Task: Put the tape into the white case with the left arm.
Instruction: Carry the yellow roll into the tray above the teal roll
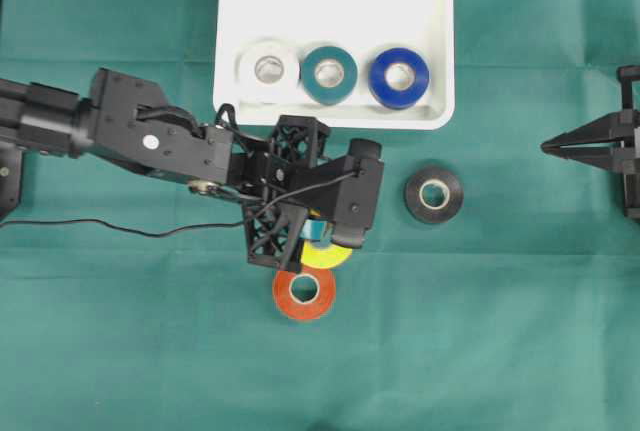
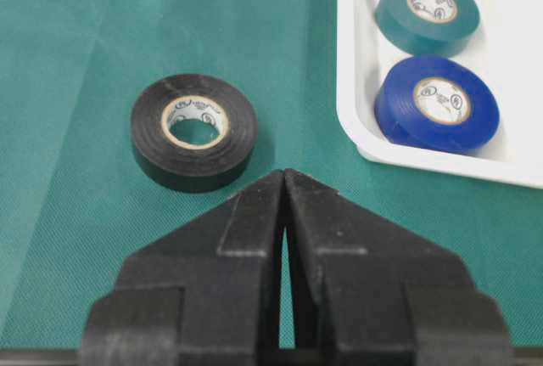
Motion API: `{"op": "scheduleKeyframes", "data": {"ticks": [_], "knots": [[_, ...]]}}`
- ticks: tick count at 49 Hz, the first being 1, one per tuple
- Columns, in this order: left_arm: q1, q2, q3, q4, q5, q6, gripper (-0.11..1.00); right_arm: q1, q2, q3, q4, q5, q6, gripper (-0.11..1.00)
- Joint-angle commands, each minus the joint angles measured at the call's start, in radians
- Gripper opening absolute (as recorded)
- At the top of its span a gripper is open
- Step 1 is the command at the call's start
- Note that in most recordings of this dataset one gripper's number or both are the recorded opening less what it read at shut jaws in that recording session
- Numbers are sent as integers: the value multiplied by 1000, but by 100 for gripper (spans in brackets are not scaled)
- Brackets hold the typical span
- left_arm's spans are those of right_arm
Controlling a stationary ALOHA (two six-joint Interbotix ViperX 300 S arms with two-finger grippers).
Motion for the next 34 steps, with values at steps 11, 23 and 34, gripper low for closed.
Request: {"op": "scheduleKeyframes", "data": {"ticks": [11,23,34], "knots": [[32,-46,-29,2,12,5,25,0,6,-11,0,-9,2,-9],[150,-41,-20,2,12,8,25,0,6,-11,0,-9,2,-9],[273,-29,-26,2,-8,58,25,0,6,-11,0,-9,2,-9]]}}
